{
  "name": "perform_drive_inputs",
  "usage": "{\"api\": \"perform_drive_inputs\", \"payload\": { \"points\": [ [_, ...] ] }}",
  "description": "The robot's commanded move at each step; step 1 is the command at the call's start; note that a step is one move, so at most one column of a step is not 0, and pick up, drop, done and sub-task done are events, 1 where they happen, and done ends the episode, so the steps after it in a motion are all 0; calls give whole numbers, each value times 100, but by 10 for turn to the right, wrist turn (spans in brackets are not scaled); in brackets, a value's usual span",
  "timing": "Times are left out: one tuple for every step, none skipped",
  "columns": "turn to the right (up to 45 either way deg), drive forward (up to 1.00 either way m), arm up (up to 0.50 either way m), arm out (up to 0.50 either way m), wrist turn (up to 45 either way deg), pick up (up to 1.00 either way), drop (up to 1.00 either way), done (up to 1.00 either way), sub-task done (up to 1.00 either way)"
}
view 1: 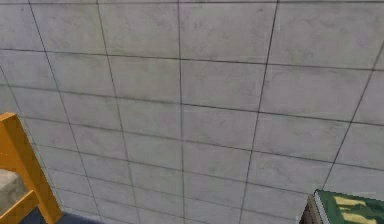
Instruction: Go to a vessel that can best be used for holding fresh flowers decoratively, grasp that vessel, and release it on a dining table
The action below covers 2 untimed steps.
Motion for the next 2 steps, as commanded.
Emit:
{"api": "perform_drive_inputs", "payload": {
  "points": [
    [-450,0,0,0,0,0,0,0,0],
    [-300,0,0,0,0,0,0,0,0]
  ]
}}
